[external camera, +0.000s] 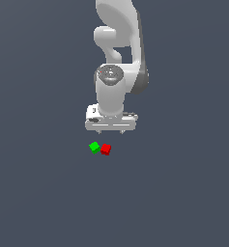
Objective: Stack the red cube on top of the green cube.
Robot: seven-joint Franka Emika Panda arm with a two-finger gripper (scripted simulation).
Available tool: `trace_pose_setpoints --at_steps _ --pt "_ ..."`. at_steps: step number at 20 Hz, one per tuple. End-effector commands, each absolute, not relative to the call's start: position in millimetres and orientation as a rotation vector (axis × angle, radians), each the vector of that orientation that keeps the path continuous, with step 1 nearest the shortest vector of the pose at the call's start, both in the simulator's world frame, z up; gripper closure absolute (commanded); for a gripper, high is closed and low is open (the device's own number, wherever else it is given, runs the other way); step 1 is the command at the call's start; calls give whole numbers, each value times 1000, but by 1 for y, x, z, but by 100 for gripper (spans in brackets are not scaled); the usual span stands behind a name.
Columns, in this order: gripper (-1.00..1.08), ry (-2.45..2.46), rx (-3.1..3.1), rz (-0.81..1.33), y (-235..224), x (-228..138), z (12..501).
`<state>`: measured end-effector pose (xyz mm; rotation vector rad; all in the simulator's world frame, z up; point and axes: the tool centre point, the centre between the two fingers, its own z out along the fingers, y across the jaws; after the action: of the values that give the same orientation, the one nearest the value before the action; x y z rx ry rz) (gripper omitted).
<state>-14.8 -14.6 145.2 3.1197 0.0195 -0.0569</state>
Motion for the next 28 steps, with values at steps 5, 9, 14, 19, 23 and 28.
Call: trace_pose_setpoints --at_steps 5,9,14,19,23,28 --pt "-92 36 3120 -56 -15 -15 145" --pt "-92 85 3119 -55 -16 -15 143" --pt "-92 192 3116 -52 -18 -15 139" --pt "-92 350 3104 -48 -21 -14 133" --pt "-92 507 3084 -44 -24 -13 127" --pt "-92 707 3046 -38 -28 -12 119"
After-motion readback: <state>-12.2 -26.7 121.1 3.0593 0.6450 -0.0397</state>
